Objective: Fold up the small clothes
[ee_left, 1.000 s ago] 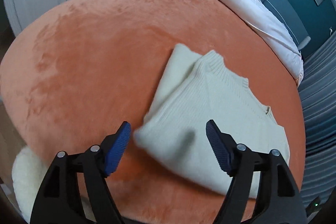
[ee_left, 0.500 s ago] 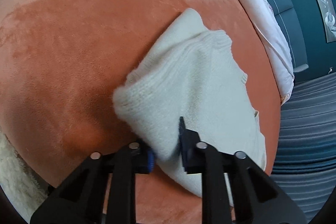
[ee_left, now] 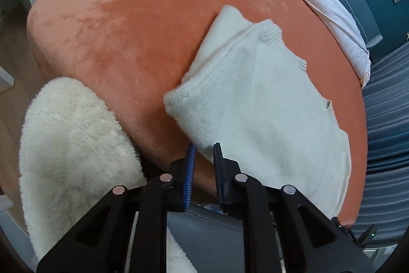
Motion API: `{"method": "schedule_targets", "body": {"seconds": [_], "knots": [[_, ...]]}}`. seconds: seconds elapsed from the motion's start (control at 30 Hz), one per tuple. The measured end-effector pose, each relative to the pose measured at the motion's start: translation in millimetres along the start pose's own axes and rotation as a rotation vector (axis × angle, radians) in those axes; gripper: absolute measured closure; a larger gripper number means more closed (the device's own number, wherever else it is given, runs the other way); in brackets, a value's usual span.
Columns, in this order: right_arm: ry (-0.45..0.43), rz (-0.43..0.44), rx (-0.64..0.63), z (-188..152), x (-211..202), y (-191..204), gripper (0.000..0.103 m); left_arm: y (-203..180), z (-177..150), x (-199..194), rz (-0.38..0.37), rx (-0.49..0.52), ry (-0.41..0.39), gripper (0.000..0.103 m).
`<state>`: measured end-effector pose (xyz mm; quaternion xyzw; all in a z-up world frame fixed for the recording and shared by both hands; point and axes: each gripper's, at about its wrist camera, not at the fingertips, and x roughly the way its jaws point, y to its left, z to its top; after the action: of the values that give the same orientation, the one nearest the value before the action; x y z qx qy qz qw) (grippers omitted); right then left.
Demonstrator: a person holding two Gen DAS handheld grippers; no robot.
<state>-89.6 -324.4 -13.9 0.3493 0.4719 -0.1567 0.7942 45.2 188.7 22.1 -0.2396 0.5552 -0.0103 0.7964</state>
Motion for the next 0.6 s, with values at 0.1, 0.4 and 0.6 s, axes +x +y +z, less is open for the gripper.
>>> {"method": "schedule_targets", "body": {"seconds": [0.1, 0.4, 0.6], "knots": [[-0.118, -0.055, -0.024, 14, -27, 3, 0.063, -25, 18, -29, 0.0, 0.07, -0.134, 0.045], [-0.199, -0.086, -0.388, 73, 15, 93, 0.035, -78, 100, 50, 0.013, 0.148, -0.089, 0.022], [-0.109, -0.103, -0.412, 80, 69, 107, 0.056, -64, 110, 91, 0.049, 0.091, -0.016, 0.087]]}}
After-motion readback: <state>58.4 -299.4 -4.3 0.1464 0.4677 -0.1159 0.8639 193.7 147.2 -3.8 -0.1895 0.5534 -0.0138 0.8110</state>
